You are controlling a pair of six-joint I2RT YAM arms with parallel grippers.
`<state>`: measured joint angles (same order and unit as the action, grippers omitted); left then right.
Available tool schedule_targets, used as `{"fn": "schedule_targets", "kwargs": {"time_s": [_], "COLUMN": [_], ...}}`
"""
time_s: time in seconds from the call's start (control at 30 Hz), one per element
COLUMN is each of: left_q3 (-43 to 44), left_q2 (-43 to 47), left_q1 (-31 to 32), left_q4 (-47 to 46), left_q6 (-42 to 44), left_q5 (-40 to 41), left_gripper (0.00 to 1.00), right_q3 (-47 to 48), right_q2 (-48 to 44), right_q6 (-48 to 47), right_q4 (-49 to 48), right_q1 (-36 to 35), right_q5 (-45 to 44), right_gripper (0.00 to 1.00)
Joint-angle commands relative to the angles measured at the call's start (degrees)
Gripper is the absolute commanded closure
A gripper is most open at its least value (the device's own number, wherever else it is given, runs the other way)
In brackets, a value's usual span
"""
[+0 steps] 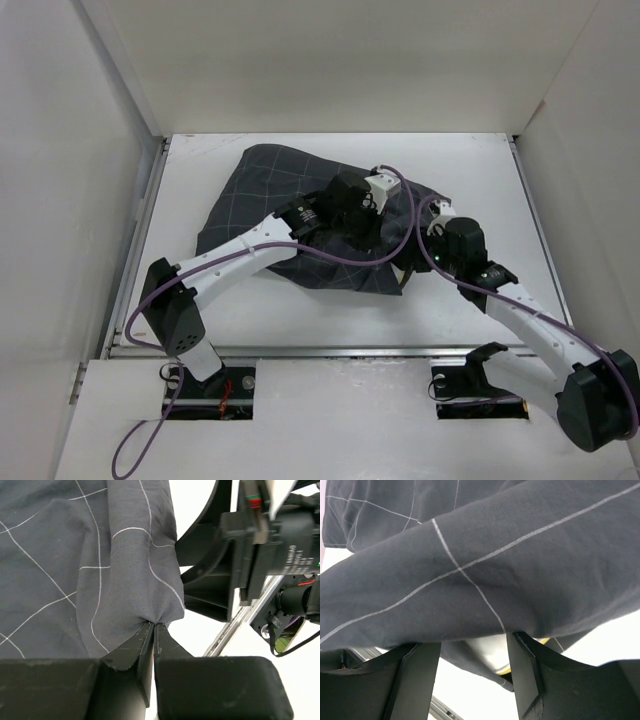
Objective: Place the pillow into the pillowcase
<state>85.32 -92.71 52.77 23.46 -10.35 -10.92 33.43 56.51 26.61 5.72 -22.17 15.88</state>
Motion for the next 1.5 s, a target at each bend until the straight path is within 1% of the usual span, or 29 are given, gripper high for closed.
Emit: {"fn": "schedule_targets", "kwargs": {"time_s": [0.0, 0.07, 0.23, 0.3, 0.37, 0.5, 0.57, 0.6, 0.63, 0.7, 0.73, 0.8, 0.83, 0.87, 0.9, 0.93, 0.97, 1.0, 1.03, 1.07, 1.1, 1.17, 1.27, 1.3, 1.33, 1.37, 1.4, 1.43, 1.47], "left_q3": [2.3, 2.3, 1.3, 1.3, 0.7, 0.2, -0.4, -0.4, -0.4, -0.4, -0.4, -0.4, -0.4, -0.4, -0.4, -1.0, -1.6, -1.6, -2.2, -2.2, -2.7, -2.7, -3.3, -3.8, -3.8, -3.8, -3.8, -3.8, -3.3], "left_q2": [1.7, 1.7, 2.2, 2.2, 2.7, 3.2, 3.8, 3.8, 3.8, 3.2, 3.2, 2.7, 2.7, 2.7, 2.7, 2.7, 2.7, 2.7, 2.7, 2.7, 2.7, 2.7, 2.7, 2.7, 2.7, 2.2, 2.2, 2.2, 2.2], "left_q1": [-0.3, -0.3, -0.3, -0.8, -0.8, -0.8, -0.8, -0.8, -0.8, -0.8, -0.8, -0.8, -0.8, -0.8, -0.8, -0.8, -0.8, -0.8, -0.8, -0.8, -0.8, -0.8, -0.8, -0.8, -0.8, -0.8, -0.8, -1.4, -1.4], "left_q4": [-0.9, -0.9, -0.9, -1.4, -1.4, -1.4, -1.9, -2.6, -2.6, -3.2, -3.7, -3.7, -3.7, -3.7, -4.3, -4.9, -4.9, -5.5, -5.5, -5.5, -5.5, -5.5, -5.5, -5.5, -5.5, -5.5, -5.0, -5.0, -5.0], "left_q6": [0.3, 0.3, 0.3, 0.3, 0.3, 0.3, -0.2, -0.2, -0.2, -0.2, -0.2, -0.7, -0.7, -0.7, -0.7, -1.3, -1.3, -1.3, -1.9, -1.9, -1.9, -2.4, -2.9, -2.9, -3.4, -3.4, -3.4, -3.4, -3.4], "left_q5": [-0.6, 0.1, 0.1, 0.1, 0.1, 0.1, -0.4, -0.4, -0.4, -0.9, -1.5, -1.5, -1.5, -1.5, -1.5, -2.2, -2.8, -2.8, -2.8, -3.3, -3.3, -4.0, -5.4, -5.4, -5.4, -5.4, -5.4, -5.4, -5.4], "left_gripper": [1.0, 1.0, 1.0, 1.0, 1.0, 1.0, 1.0, 1.0, 1.0, 1.0, 1.0, 1.0, 1.0, 1.0, 1.0, 1.0, 1.0, 1.0, 1.0, 1.0, 1.0, 1.0, 1.0, 1.0, 1.0, 1.0, 1.0, 1.0, 1.0], "right_q3": [2.2, 3.0, 2.4, 2.4, 3.0, 3.7, 3.7, 3.7, 3.7, 3.7, 3.7, 3.7, 3.7, 3.7, 3.7, 3.7, 3.7, 3.7, 4.4, 4.4, 4.4, 4.4, 3.1, 1.8, 1.8, 1.8, 2.5, 4.3, 5.0], "right_q2": [1.7, 1.7, 2.2, 2.7, 2.7, 3.3, 3.3, 3.3, 3.9, 4.6, 5.4, 6.1, 6.6, 6.6, 6.6, 6.6, 7.1, 7.1, 7.6, 7.6, 7.6, 8.3, 8.8, 8.8, 9.5, 10.4, 10.4, 11.1, 11.1], "right_q6": [-0.2, -0.7, 1.3, 1.3, 0.7, -0.6, -1.1, -1.1, -1.1, -1.1, -1.1, -1.1, -1.1, -0.4, 0.4, 0.9, 0.9, 1.6, 1.6, 1.6, 1.6, 2.2, 2.2, 3.0, 3.0, 3.0, 3.0, 1.8, 1.2], "right_q4": [-5.5, -3.0, -4.4, -2.9, -2.3, -2.3, -4.7, -6.2, -9.3, -11.7, -14.5, -17.1, -19.8, -21.0, -22.6, -24.0, -25.9, -26.9, -27.7, -28.4, -29.8, -30.3, -36.1, -38.5, -42.7, -42.7, -41.8, -38.7, -36.8], "right_q1": [0.2, 0.2, 0.7, 1.5, 2.9, 3.5, 3.5, 3.5, 2.7, 0.7, -0.1, -1.2, -1.2, -1.2, -1.2, -1.2, -1.2, -1.2, -1.2, -1.2, -1.2, -1.2, -1.2, -1.2, -1.2, -1.2, -1.2, -1.2, -1.2], "right_q5": [1.5, -0.1, -2.1, -2.8, -2.8, -1.8, 1.8, 5.9, 8.2, 12.8, 14.4, 16.4, 19.0, 19.9, 20.7, 21.4, 21.4, 21.4, 22.0, 22.0, 22.0, 18.1, 15.9, 14.2, 14.2, 14.2, 14.2, 14.2, 14.2], "right_gripper": [0.4, 0.4, 0.4, 0.4, 0.4, 0.4, 0.4, 0.4, 0.4, 0.4, 0.4, 0.4, 0.4, 0.38, 0.38, 0.36, 0.32, 0.32, 0.28, 0.27, 0.27, 0.25, 0.22, 0.24, 0.36, 0.53, 0.81, 0.91, 0.96]}}
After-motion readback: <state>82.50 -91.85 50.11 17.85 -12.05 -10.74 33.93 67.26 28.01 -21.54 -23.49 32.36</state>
